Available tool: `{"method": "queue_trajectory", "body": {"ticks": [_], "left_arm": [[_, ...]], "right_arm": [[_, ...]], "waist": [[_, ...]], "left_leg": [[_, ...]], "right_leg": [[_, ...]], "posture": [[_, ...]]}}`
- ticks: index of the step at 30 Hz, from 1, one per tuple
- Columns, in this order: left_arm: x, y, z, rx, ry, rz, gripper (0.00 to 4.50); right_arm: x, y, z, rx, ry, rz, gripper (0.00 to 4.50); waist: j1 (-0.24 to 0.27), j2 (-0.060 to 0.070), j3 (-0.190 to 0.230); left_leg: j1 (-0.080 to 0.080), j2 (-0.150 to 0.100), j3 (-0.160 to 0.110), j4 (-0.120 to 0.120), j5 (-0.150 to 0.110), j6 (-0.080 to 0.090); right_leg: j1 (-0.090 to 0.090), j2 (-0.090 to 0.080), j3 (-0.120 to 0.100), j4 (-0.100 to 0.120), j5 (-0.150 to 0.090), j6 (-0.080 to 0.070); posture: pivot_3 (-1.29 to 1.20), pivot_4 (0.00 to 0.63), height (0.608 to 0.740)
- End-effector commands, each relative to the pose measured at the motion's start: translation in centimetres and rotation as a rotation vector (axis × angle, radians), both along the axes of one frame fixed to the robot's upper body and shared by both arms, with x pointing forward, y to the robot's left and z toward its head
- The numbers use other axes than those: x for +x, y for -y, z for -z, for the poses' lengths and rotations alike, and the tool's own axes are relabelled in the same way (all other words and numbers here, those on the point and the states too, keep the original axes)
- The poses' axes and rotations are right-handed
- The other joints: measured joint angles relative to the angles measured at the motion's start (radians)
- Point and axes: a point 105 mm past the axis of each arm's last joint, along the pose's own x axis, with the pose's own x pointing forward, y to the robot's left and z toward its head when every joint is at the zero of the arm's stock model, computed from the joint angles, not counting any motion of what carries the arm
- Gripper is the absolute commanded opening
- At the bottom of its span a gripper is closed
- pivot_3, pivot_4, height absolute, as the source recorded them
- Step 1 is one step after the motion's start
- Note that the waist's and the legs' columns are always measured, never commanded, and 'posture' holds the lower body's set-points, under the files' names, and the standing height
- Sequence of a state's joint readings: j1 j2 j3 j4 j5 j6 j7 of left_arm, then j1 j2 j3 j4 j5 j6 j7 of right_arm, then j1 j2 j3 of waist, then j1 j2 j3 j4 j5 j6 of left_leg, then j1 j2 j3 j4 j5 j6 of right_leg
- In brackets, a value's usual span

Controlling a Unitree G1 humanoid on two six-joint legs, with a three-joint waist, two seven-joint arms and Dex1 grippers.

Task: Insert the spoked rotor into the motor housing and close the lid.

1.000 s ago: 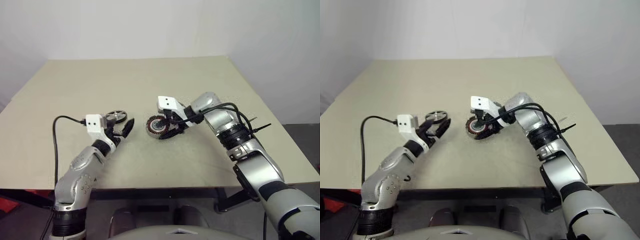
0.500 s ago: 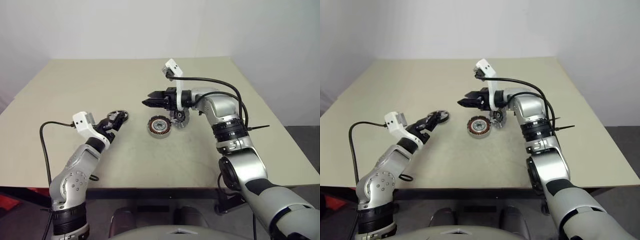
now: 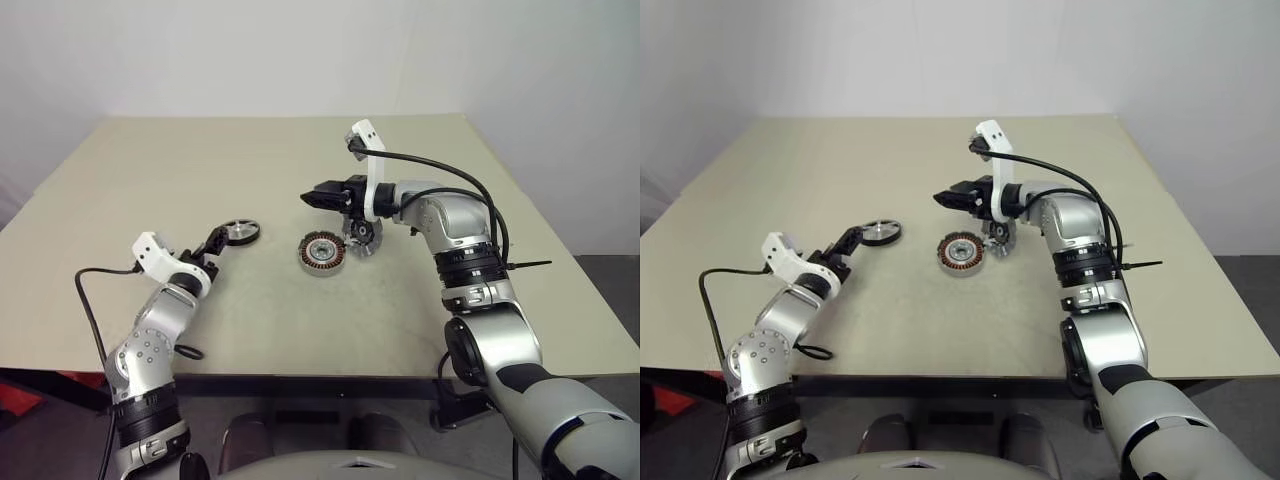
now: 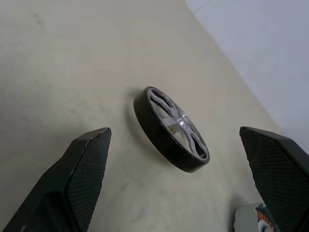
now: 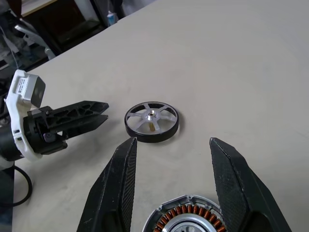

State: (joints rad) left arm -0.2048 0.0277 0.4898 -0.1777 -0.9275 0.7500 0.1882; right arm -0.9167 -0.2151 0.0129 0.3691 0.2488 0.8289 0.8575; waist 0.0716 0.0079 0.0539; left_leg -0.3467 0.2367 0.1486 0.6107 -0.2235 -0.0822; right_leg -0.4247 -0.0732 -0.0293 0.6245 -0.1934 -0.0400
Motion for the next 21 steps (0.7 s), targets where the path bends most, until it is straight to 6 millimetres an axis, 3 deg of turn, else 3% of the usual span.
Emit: {"method": "queue_trajectory", "body": {"ticks": [1, 7, 12, 21], "left_arm": [[0.7, 0.1, -1.4, -0.049, 0.027, -0.003, 4.50], [1.5, 0.8, -2.5, -0.122, 0.043, 0.006, 4.50], [1.6, 1.4, -2.4, -0.140, 0.032, 0.022, 4.50], [2.2, 1.1, -2.4, -0.157, 0.016, 0.011, 4.50]], "right_arm": [[-0.2, -0.4, -1.8, 0.011, 0.060, -0.040, 2.68], [-2.1, 0.0, 0.4, -0.084, 0.049, -0.157, 2.68], [-3.7, 1.6, 4.0, -0.213, 0.028, -0.218, 2.68], [-3.2, 1.8, 3.3, -0.190, 0.039, -0.178, 2.68]], "waist": [[0.000, 0.000, 0.000], [0.008, -0.001, 0.000], [0.021, -0.003, -0.001], [0.023, -0.004, -0.001]], "left_leg": [[0.000, 0.000, 0.000, 0.000, 0.000, 0.000], [-0.001, 0.000, 0.000, 0.000, 0.000, 0.000], [-0.001, 0.000, 0.000, 0.000, 0.000, 0.000], [-0.001, 0.000, 0.000, 0.001, 0.001, -0.001]], "right_leg": [[0.000, 0.000, 0.000, 0.000, 0.000, 0.000], [0.000, 0.000, 0.000, -0.001, 0.000, 0.000], [0.000, 0.000, 0.000, -0.001, 0.000, 0.000], [0.000, 0.000, 0.000, 0.000, 0.001, 0.002]], "posture": [[0.00, 0.000, 0.740], [0.00, 0.000, 0.740], [0.00, 0.000, 0.740], [0.00, 0.000, 0.740]]}}
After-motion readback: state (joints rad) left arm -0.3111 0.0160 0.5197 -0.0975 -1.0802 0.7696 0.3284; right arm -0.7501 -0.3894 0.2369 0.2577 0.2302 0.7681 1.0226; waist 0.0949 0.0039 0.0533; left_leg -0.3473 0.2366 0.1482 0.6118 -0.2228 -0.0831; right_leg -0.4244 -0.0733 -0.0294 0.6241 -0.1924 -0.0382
